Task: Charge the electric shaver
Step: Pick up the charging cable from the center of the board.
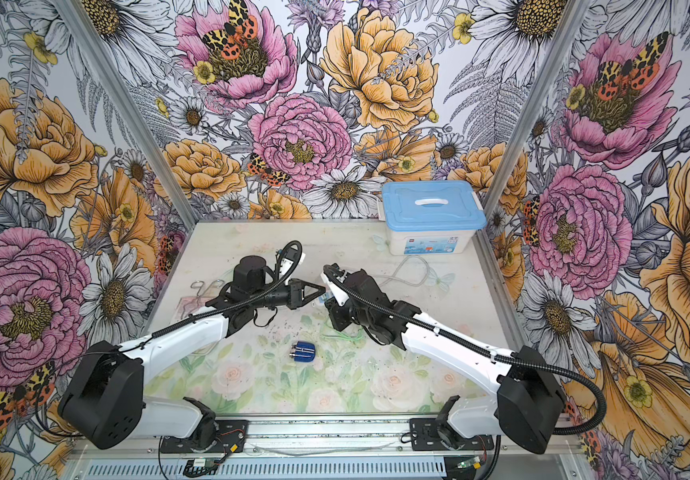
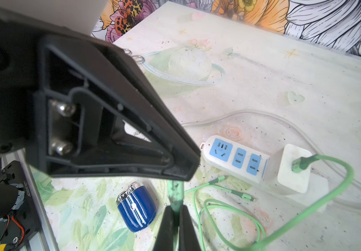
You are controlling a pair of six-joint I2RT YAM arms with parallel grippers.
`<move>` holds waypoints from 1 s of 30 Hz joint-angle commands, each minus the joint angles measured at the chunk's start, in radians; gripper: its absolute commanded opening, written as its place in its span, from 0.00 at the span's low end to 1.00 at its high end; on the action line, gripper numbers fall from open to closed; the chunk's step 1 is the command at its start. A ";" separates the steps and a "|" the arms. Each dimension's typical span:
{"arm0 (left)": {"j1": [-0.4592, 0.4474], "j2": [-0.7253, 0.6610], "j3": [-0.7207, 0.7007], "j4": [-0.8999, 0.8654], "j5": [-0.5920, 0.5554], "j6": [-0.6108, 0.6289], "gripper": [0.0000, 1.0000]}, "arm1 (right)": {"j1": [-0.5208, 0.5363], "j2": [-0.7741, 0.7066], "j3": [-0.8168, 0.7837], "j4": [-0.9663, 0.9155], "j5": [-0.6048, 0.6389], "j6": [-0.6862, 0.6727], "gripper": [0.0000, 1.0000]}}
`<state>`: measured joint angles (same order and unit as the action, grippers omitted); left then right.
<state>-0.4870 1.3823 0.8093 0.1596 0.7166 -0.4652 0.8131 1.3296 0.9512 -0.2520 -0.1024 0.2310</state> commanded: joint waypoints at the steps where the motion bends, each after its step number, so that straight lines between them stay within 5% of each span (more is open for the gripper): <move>1: 0.013 0.004 0.002 0.055 -0.037 -0.005 0.21 | 0.008 -0.013 0.017 0.010 -0.017 0.008 0.00; 17: 0.013 -0.015 -0.015 0.026 -0.008 0.007 0.28 | 0.003 -0.003 0.027 0.010 0.031 0.010 0.00; 30: 0.006 -0.015 -0.020 0.026 0.026 0.009 0.16 | -0.001 0.014 0.043 0.008 0.064 0.016 0.00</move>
<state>-0.4858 1.3827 0.8021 0.1806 0.7097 -0.4690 0.8127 1.3331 0.9531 -0.2523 -0.0643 0.2386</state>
